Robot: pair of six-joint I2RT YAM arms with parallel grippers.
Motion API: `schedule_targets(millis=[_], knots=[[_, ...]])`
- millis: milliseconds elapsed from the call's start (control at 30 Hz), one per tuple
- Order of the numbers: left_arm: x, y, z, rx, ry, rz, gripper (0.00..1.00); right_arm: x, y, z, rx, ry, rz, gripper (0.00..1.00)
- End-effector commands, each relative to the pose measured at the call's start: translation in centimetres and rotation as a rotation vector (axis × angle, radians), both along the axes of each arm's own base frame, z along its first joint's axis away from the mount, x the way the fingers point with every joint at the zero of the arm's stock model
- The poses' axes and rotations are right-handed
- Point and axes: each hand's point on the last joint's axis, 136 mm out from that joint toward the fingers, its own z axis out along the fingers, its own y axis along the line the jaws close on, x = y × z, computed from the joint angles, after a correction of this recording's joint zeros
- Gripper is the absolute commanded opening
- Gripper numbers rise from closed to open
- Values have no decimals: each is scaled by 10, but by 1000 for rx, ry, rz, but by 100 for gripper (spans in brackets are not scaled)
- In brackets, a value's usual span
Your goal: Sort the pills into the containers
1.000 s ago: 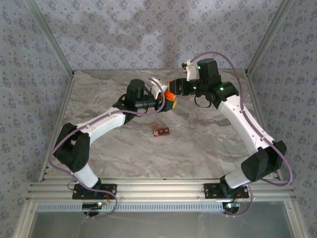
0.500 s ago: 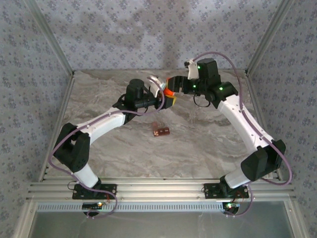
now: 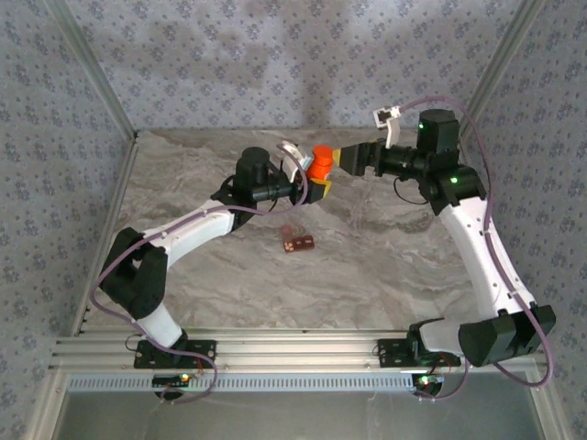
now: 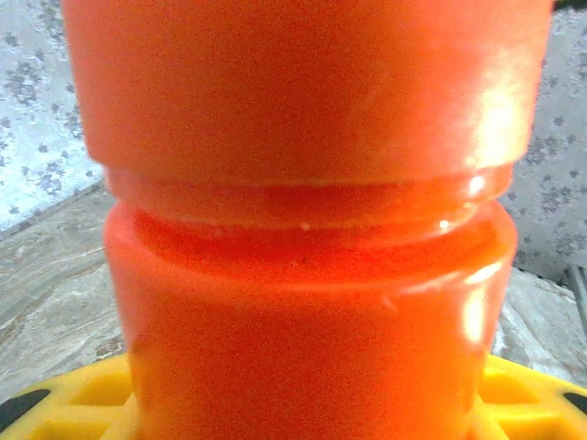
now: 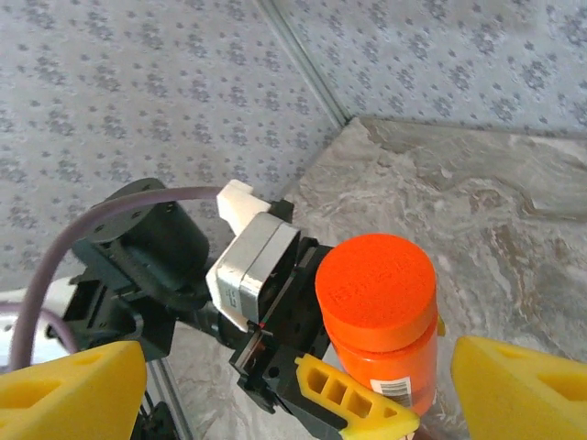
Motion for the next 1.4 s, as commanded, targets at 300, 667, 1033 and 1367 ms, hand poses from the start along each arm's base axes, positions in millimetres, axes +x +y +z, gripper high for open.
schedule_targets(millis=[300, 667, 1033, 1367], knots=[[-23, -8, 38, -77, 11, -211, 0, 14, 11, -19, -60, -35, 158, 86], [-23, -10, 34, -73, 21, -222, 0, 13, 27, -19, -56, -37, 205, 83], [-24, -11, 36, -73, 18, -224, 0, 16, 36, -26, -68, -10, 217, 73], [-19, -10, 39, -73, 8, -190, 0, 20, 37, -41, -119, 33, 160, 48]])
